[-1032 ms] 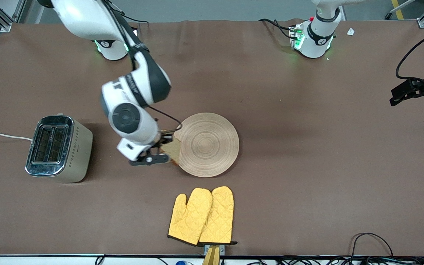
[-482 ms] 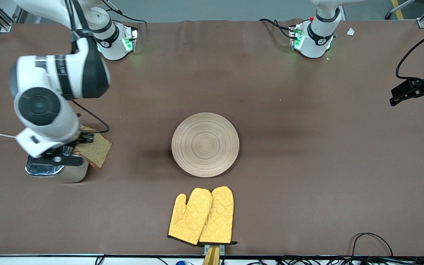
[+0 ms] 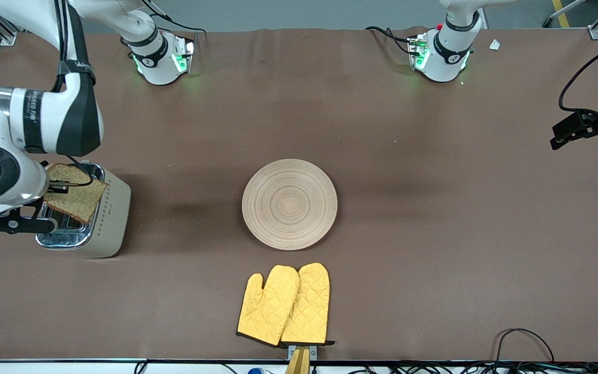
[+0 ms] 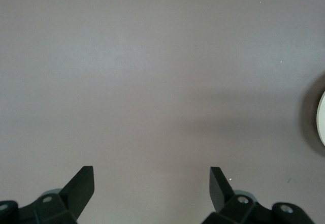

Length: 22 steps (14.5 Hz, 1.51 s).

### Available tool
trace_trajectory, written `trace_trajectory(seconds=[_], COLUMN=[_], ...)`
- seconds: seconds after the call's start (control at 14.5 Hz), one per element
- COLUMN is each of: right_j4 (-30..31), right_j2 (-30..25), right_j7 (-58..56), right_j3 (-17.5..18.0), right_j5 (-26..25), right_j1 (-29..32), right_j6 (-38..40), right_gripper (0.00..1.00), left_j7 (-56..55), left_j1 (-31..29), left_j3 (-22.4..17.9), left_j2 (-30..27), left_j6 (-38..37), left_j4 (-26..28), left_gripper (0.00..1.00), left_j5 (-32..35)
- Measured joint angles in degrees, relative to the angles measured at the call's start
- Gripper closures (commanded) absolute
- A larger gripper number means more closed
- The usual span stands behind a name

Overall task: Move plate and put bread in toaster
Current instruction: 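Lift the bread with the right gripper and carry it over the toaster, then lower the bread upright into a toaster slot with the right gripper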

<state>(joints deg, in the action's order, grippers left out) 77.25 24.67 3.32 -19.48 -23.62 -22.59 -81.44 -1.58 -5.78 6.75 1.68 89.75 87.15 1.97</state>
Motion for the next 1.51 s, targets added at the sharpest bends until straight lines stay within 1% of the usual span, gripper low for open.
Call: trace_trajectory(seconds=[0.28, 1.03, 1.51], right_j4=[0.3, 0.2, 0.3], right_j2=[2.9, 3.1, 4.4], right_j7=[-0.7, -2.5, -2.5], right_j3=[0.2, -0.1, -0.1], right_j5=[-2.4, -3.7, -3.8], right_j1=[-0.5, -0.2, -0.2], right_j6=[0.5, 0.6, -0.3], right_gripper=[0.99, 0.99, 0.99], left_j7=[0.0, 0.0, 0.0], left_j1=[0.0, -0.1, 0.4], left_j3=[0.0, -0.1, 0.2], left_j2=[0.0, 0.0, 0.3], left_j6=[0.0, -0.1, 0.6], left_j4=[0.0, 0.0, -0.2], left_gripper=[0.0, 0.0, 0.0], left_j5=[0.1, 0.2, 0.2])
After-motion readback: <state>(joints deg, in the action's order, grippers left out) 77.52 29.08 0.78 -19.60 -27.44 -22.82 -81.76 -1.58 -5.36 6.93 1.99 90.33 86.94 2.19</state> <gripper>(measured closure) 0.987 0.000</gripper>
